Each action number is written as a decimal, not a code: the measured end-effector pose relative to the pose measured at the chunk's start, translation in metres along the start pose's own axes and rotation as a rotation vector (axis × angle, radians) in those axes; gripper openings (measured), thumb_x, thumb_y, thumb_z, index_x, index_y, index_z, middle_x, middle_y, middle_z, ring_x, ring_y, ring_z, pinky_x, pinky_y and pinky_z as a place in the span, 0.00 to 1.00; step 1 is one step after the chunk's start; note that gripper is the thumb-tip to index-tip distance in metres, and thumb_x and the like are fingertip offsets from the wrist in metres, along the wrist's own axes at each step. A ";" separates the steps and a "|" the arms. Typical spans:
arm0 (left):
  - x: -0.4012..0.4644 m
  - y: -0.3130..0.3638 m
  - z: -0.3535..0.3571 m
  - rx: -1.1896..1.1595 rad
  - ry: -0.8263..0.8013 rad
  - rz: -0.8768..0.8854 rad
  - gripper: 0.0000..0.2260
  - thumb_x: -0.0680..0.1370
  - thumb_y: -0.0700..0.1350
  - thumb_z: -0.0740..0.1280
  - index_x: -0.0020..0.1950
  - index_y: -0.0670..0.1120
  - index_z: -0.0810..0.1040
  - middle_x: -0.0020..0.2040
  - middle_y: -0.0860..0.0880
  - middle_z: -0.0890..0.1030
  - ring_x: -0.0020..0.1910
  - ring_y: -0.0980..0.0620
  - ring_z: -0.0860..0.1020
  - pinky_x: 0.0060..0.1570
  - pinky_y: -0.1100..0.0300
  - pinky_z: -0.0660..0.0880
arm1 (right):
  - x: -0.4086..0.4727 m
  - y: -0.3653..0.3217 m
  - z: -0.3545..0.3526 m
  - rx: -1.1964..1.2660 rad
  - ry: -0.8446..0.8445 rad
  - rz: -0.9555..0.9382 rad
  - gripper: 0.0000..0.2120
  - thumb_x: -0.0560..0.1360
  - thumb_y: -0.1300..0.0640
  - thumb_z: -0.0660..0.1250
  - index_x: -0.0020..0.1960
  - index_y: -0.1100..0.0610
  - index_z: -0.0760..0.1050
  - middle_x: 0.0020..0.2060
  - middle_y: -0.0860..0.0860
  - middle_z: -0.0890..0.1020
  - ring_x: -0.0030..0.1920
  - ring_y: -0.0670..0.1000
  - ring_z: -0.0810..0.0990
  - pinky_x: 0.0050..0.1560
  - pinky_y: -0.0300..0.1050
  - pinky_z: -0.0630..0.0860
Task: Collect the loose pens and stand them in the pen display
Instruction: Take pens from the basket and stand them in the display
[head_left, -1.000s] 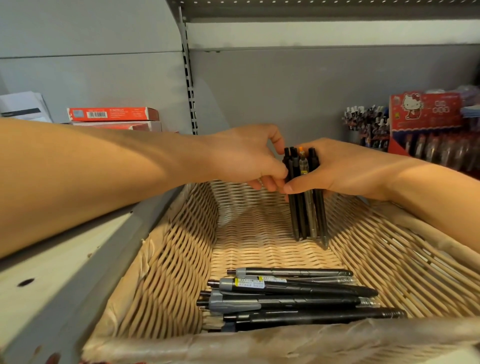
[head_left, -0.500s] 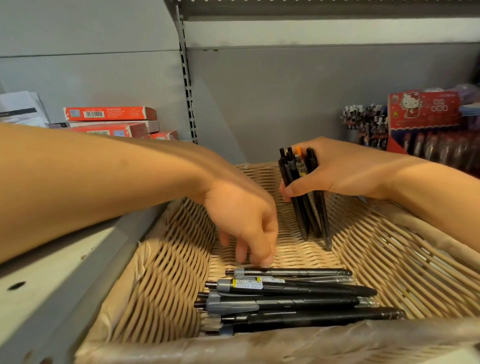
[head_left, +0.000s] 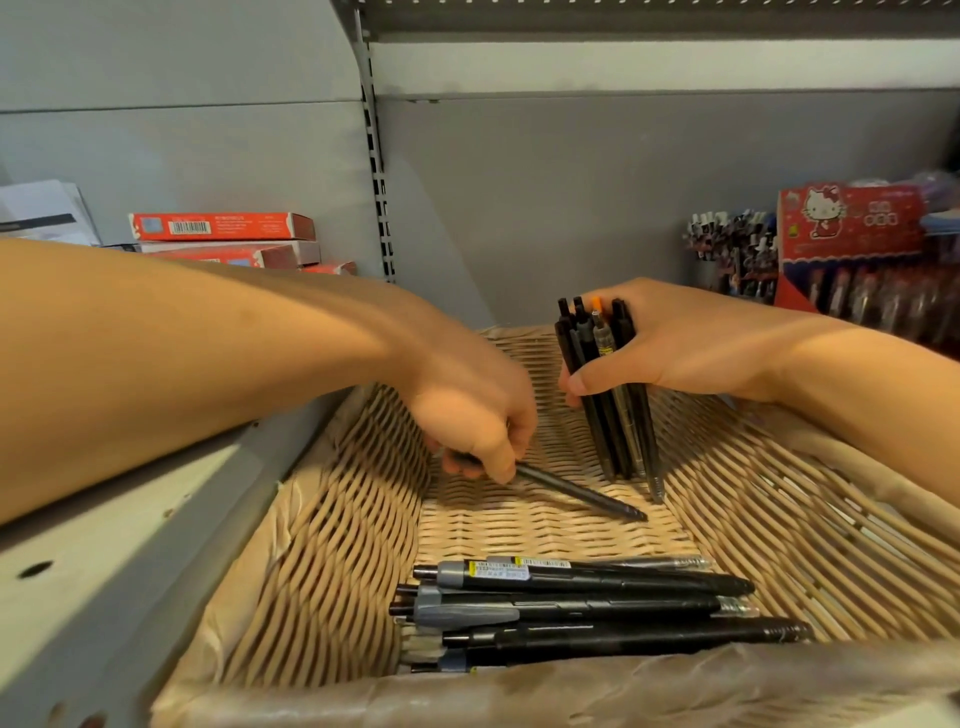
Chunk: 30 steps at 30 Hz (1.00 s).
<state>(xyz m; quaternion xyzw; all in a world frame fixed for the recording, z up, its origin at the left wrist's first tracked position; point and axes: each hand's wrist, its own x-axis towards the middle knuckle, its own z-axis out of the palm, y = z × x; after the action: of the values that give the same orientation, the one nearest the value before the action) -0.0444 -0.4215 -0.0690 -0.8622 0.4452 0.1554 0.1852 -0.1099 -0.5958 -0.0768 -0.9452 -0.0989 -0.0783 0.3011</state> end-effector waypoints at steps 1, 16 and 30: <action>-0.001 -0.004 -0.004 -0.013 0.050 0.001 0.11 0.81 0.50 0.66 0.54 0.44 0.81 0.39 0.49 0.84 0.36 0.57 0.78 0.43 0.58 0.77 | 0.000 0.000 0.001 0.001 -0.003 0.002 0.04 0.74 0.52 0.76 0.46 0.46 0.81 0.42 0.43 0.86 0.42 0.41 0.84 0.44 0.41 0.72; 0.006 -0.012 -0.013 -0.838 0.613 0.067 0.18 0.71 0.44 0.79 0.54 0.52 0.73 0.34 0.49 0.85 0.33 0.54 0.84 0.33 0.62 0.80 | 0.000 -0.003 0.003 0.010 0.012 0.048 0.13 0.71 0.52 0.78 0.55 0.47 0.82 0.48 0.46 0.87 0.51 0.49 0.86 0.64 0.58 0.77; -0.029 0.005 -0.024 -1.188 0.685 0.084 0.15 0.77 0.38 0.72 0.63 0.46 0.76 0.51 0.44 0.84 0.46 0.49 0.86 0.47 0.59 0.83 | -0.004 -0.012 -0.001 0.309 -0.072 -0.048 0.03 0.79 0.67 0.65 0.49 0.61 0.75 0.37 0.55 0.81 0.41 0.53 0.82 0.47 0.48 0.80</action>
<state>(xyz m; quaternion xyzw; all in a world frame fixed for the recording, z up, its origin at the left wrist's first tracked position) -0.0623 -0.4145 -0.0360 -0.8000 0.3510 0.0988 -0.4764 -0.1165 -0.5871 -0.0706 -0.8871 -0.1433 -0.0353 0.4374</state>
